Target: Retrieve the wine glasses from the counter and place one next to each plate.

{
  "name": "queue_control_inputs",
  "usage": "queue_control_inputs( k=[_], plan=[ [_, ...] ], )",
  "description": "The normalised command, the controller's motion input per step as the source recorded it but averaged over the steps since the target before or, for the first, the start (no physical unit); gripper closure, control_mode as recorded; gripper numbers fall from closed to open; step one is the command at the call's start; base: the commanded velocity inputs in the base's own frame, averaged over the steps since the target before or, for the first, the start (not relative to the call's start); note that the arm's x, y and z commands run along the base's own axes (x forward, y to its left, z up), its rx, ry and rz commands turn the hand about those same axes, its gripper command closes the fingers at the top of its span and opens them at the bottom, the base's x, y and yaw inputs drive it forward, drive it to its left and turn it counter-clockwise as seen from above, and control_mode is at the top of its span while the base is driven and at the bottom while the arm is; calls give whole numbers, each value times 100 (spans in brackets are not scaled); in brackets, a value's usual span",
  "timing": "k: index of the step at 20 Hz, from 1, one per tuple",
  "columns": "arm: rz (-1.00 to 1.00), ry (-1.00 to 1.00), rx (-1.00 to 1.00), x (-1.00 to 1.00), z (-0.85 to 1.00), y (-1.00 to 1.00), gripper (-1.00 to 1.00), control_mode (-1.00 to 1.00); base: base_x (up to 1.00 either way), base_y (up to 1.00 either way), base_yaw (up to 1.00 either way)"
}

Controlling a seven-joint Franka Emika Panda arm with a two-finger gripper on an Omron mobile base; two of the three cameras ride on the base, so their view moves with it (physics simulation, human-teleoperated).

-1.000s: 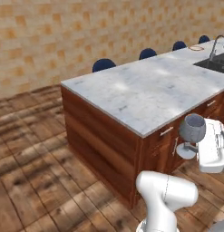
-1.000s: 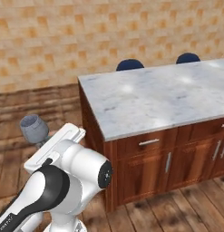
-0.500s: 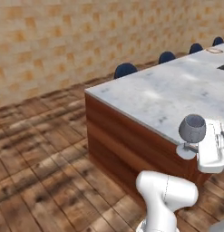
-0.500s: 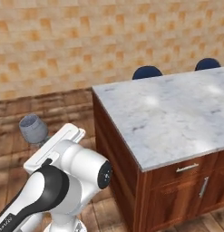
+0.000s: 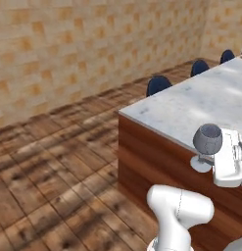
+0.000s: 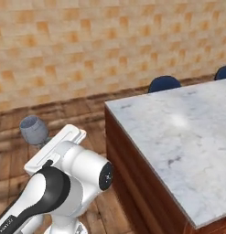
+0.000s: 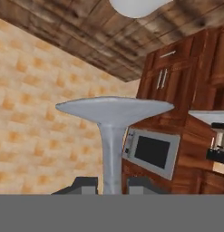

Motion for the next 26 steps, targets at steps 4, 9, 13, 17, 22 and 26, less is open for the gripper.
queue_control_inputs(
  k=[4,9,13,17,22,26],
  plan=[
    [0,0,0,0,0,0,100,100,80,100,-14],
    [0,0,0,0,0,0,100,100,93,100,-20],
    [0,0,0,0,0,0,100,100,100,100,-24],
    [0,0,0,0,0,0,100,100,100,100,-26],
    [0,0,0,0,0,0,100,100,99,100,-24],
    [0,0,0,0,0,0,100,100,99,100,-28]
  ],
)
